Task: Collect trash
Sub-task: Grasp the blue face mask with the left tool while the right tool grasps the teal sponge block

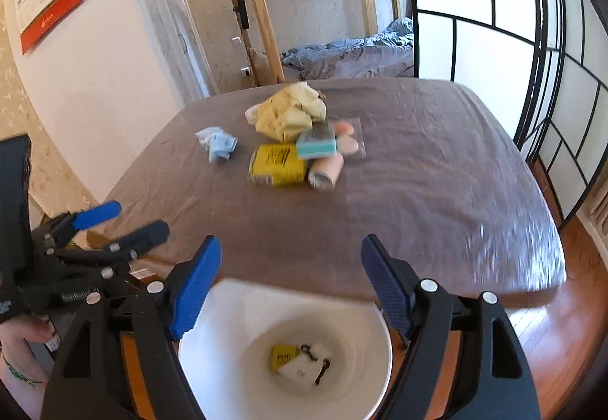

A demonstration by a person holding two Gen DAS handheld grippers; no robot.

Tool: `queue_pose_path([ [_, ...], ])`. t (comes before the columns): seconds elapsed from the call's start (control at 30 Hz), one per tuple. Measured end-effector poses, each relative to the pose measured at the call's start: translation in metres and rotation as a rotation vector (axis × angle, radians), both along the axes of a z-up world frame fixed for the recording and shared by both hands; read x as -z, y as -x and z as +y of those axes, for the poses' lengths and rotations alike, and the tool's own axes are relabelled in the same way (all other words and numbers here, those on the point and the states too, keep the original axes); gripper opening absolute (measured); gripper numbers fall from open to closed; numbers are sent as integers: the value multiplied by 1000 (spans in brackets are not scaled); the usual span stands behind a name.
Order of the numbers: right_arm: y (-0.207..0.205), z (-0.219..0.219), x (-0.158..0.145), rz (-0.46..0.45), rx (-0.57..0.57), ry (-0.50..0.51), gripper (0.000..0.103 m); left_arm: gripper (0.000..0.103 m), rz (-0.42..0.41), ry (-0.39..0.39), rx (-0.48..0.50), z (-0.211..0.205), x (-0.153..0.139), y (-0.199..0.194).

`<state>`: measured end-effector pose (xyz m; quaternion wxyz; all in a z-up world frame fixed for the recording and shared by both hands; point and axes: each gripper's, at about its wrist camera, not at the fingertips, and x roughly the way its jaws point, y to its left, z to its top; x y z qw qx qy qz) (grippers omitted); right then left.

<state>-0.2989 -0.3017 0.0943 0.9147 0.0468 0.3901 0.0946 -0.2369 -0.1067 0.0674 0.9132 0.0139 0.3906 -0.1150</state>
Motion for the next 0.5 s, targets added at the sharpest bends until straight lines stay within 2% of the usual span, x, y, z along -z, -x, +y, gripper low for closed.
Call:
queue_pose_path([
  [0.07,-12,6,-1,-10,37,50,91,102,4,-13,-22,9,3,-15],
  [0.17,-34,12,-1,-20,68,73,95,102,11,28,-54,23,6,-39],
  [0.27,-53,17,3,-20,65,33,95,102,56,94,-49,29,15,-60],
  [0.4,-74,22,11,2,97,56,94,102,65,63,-41,26,22,-79],
  [0.5,-88,22,17,15,106,52,89,101,71,75,-38,26,25,-93],
])
